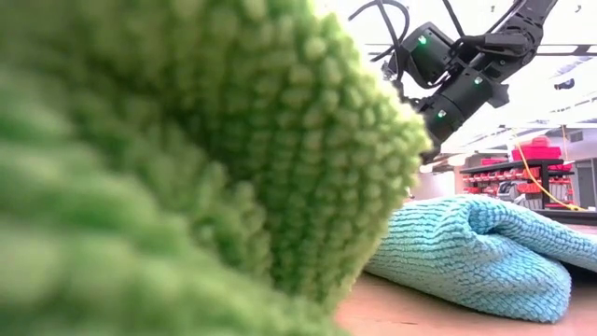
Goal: Fold microfiber towels
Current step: Fold the pink towel
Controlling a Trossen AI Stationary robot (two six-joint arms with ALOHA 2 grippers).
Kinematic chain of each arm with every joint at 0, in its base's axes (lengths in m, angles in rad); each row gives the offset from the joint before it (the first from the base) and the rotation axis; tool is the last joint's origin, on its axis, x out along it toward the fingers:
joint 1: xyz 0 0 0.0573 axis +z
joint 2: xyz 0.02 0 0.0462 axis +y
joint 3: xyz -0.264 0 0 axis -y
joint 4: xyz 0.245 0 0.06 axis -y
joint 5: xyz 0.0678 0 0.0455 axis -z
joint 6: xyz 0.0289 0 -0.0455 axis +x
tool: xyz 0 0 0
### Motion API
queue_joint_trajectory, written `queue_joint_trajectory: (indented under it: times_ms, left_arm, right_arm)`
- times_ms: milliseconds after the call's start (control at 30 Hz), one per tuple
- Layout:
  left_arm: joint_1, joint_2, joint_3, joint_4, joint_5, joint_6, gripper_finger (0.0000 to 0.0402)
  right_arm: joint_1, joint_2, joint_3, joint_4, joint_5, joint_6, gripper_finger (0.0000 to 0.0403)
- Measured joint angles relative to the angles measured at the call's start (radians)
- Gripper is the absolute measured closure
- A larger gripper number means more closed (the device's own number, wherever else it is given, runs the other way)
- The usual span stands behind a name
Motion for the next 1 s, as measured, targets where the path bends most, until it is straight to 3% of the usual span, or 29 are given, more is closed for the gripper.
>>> queue_joint_trajectory:
  times_ms: [333,533,800,1000]
  left_arm:
    - [0.000,0.000,0.000,0.000,0.000,0.000,0.0322]
    - [0.000,0.000,0.000,-0.013,0.000,0.030,0.0389]
    - [-0.049,-0.034,0.000,-0.148,-0.016,0.040,0.0393]
    - [-0.096,-0.041,-0.001,-0.216,-0.040,0.038,0.0383]
  right_arm:
    - [0.004,0.000,0.000,0.000,-0.021,-0.003,0.0266]
    - [0.011,0.000,0.000,0.000,-0.030,-0.011,0.0266]
    - [0.013,-0.015,0.000,-0.048,-0.041,-0.014,0.0266]
    - [0.026,-0.033,0.001,-0.051,-0.131,-0.012,0.0266]
